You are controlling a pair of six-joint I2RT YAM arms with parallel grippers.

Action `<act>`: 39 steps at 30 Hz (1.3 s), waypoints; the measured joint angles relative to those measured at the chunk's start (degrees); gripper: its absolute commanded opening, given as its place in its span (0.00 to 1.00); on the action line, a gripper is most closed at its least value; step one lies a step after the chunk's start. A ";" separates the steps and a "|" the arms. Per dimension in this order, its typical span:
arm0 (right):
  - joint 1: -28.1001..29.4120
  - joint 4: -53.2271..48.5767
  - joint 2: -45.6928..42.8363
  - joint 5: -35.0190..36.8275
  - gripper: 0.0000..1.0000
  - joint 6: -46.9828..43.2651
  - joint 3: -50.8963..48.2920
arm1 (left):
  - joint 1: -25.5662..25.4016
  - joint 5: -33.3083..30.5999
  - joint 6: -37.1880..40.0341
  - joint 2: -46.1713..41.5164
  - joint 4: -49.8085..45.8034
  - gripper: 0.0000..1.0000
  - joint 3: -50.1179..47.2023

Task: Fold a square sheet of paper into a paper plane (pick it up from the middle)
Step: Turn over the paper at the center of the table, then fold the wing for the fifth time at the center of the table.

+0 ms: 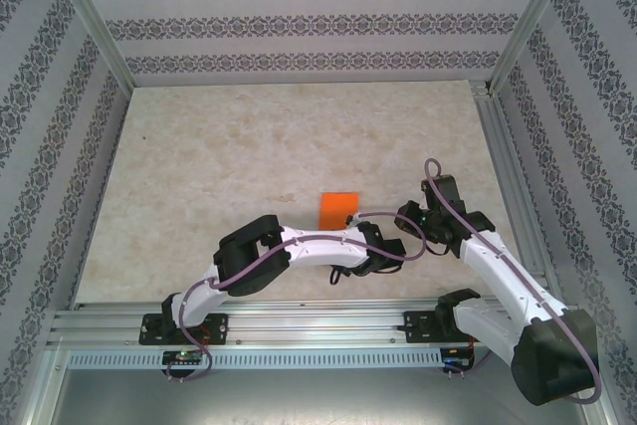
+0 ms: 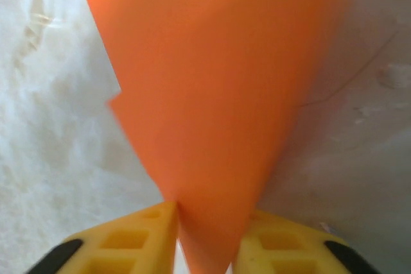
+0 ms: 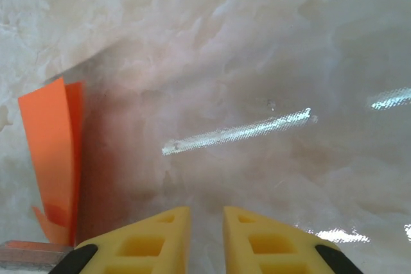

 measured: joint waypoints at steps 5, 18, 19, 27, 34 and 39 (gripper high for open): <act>0.00 1.16 1.09 -3.28 0.24 -0.20 -0.37 | 0.22 5.86 2.12 -2.12 3.34 0.44 -0.13; 12.70 14.82 7.48 -8.13 0.31 8.94 -4.15 | 16.26 25.79 4.46 -39.28 29.42 0.58 -29.57; 14.05 15.78 8.24 -8.02 0.31 9.79 -4.35 | 19.47 28.06 4.55 -39.67 31.36 0.57 -31.65; 20.79 21.86 12.61 -6.27 0.32 15.43 -5.11 | 25.42 42.91 9.01 -31.82 39.87 0.61 -34.60; 20.79 22.73 12.98 -5.40 0.32 16.00 -5.11 | 25.75 48.46 12.00 -27.08 42.99 0.57 -33.73; 20.79 22.62 12.90 -4.76 0.32 16.00 -5.33 | 25.94 48.92 12.83 -24.72 43.19 0.52 -32.04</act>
